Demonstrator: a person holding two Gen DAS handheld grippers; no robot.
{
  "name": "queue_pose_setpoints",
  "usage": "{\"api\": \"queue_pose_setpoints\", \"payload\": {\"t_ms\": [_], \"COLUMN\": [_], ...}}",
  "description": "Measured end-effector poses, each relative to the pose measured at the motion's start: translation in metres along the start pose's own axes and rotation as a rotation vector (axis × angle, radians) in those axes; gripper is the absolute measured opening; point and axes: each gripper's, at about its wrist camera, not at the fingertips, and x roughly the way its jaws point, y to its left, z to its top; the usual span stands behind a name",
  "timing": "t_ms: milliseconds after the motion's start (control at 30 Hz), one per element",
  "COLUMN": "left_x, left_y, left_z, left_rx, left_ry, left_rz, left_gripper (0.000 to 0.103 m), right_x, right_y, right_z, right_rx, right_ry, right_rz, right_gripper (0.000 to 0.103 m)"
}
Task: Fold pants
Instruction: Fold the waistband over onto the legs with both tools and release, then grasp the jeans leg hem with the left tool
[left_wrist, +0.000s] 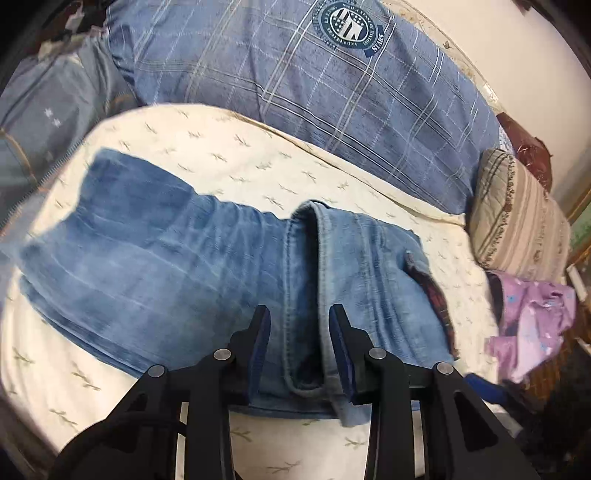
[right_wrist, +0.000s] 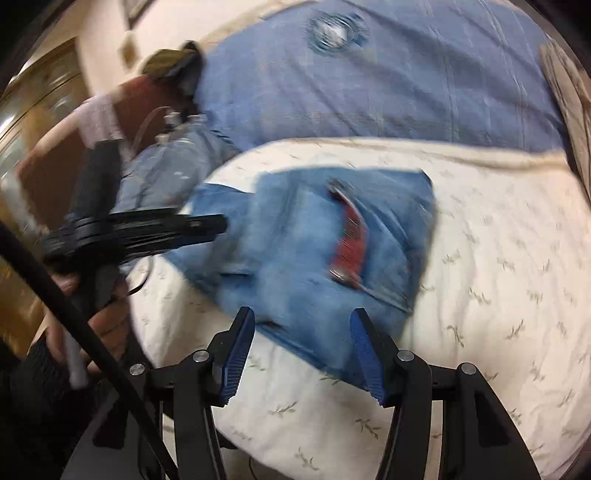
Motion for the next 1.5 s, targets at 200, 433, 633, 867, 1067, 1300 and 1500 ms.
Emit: {"api": "queue_pose_setpoints", "payload": {"t_ms": [200,433,633,867,1067,1300,1500], "left_x": [-0.018,-0.052,-0.061,-0.045,-0.040,-0.050,-0.057], "left_y": [0.009,0.057,0.102,0.102,0.098,0.103,0.106], "left_z": [0.001,0.013,-0.006,-0.010,-0.009,-0.016,-0.019], "left_rx": [-0.100,-0.301,-0.537,-0.580,-0.557,-0.590,-0.626], "left_ry": [-0.029,-0.122,-0.122,-0.085,-0.083,-0.117,-0.143], "left_rz": [0.001,0.137,0.254,0.283,0.324,0.339,0.373], "left_gripper": [0.045,0.052,0.057,0.057,0.055,0.054,0.057], "right_x": [0.007,0.052,0.109,0.147,0.172,0.170,0.141], "right_y": [0.005,0.030,0.047,0.054,0.030,0.019,0.027], "right_z": [0.014,0.068,0.091,0.080,0.069,0.078,0.074], "right_rx": [0.093,0.178,0.244,0.234,0.287,0.334,0.362], "right_ry": [-0.028,-0.032,0.059,0.144,0.192,0.176,0.104], "right_rz": [0.104,0.118,0.132,0.090,0.063,0.133,0.201], "right_gripper": [0.056,0.064,0.068,0.067,0.033,0.022,0.055]}}
